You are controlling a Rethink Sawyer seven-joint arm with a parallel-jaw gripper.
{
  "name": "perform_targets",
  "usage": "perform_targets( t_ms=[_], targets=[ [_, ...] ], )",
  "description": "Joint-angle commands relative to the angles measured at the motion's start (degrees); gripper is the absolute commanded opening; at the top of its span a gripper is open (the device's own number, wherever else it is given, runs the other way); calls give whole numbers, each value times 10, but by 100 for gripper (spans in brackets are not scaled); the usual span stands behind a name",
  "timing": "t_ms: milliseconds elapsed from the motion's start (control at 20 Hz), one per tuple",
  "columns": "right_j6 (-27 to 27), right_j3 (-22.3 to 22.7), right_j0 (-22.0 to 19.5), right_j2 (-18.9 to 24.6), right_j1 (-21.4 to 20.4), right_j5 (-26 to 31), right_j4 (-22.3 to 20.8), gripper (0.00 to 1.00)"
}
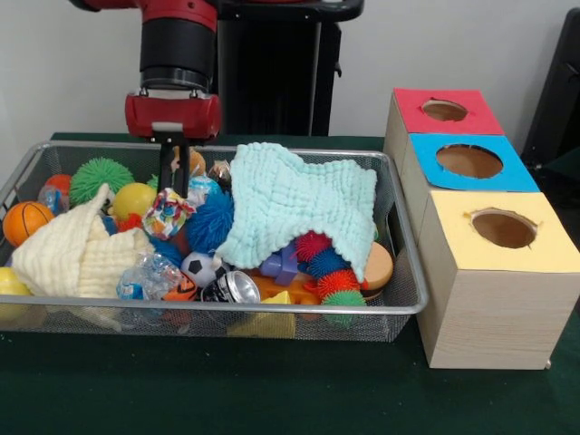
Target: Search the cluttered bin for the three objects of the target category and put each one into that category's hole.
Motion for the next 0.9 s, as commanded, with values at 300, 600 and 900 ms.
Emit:
perform_targets(
  t_ms=[300, 600, 900],
  targets=[
    [140, 36, 69, -17, -125, 91, 122, 0],
    [144, 55, 145, -53, -170, 135, 203, 0],
    [156, 51, 243, -100, -173, 157, 298, 0]
  ],
)
